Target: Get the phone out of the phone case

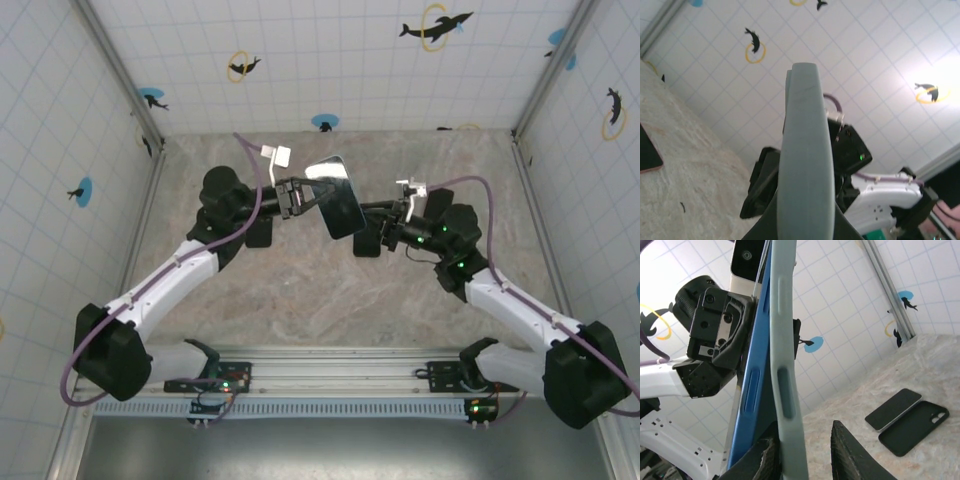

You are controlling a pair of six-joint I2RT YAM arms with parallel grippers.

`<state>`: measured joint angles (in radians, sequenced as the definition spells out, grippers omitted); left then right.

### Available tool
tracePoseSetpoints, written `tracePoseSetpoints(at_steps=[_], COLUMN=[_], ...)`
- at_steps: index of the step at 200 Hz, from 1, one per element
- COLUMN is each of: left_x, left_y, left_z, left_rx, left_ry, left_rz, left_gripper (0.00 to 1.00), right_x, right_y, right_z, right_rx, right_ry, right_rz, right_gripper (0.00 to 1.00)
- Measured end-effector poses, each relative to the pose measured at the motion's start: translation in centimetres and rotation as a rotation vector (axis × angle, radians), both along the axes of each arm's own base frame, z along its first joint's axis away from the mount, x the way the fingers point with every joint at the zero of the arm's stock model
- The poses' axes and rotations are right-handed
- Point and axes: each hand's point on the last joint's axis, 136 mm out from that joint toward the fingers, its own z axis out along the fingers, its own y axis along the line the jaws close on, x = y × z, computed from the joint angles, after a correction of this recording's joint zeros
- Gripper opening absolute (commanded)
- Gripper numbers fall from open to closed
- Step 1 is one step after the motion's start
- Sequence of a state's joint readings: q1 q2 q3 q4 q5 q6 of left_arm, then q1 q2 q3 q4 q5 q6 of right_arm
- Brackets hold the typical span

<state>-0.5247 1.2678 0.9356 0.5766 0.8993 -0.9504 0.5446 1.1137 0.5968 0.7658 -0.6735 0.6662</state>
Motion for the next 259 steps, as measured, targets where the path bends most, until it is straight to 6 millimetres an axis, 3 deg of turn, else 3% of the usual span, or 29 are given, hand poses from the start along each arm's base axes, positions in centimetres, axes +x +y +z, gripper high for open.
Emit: tracePoseSetpoints(at_steps=[27,74,156,199,246,259], left_x=[0.5,1.1,3.1,3.8,4.4,4.7], left_y=[-0.1,-0.2,-0.6,-0.9,-1.3,-1.4], left_z=[0.0,1.5,-0.9,-2.3,-3.3,-4.2], left_rx=[-0.038,-0.130,-0.153,-0.135,-0.120,-0.100], left_ry=[0.060,0.127,0.383,0.462,0.506,0.532], left_rz=[0.039,0.118,0.168,0.182,0.181,0.184], left_gripper=[0.00,0.00,0.00,0.00,0.22,0.23], right_x=[0.1,0.2,1.4,1.9,2.2,2.2], right_y=[0.1,-0.3,-0.6,-0.5,-0.8,-0.8], right_z=[-0.6,1.3,1.3,0.7,-0.1,0.1], right_rx=[0.038,0.214,0.374,0.398,0.409,0.418], right_ry=[0.084,0.231,0.470,0.534,0.572,0.569], right_rz=[-0.038,-0.106,-0.179,-0.195,-0.221,-0.216], right_gripper=[0.33,0.28,0.19,0.02,0.00,0.00])
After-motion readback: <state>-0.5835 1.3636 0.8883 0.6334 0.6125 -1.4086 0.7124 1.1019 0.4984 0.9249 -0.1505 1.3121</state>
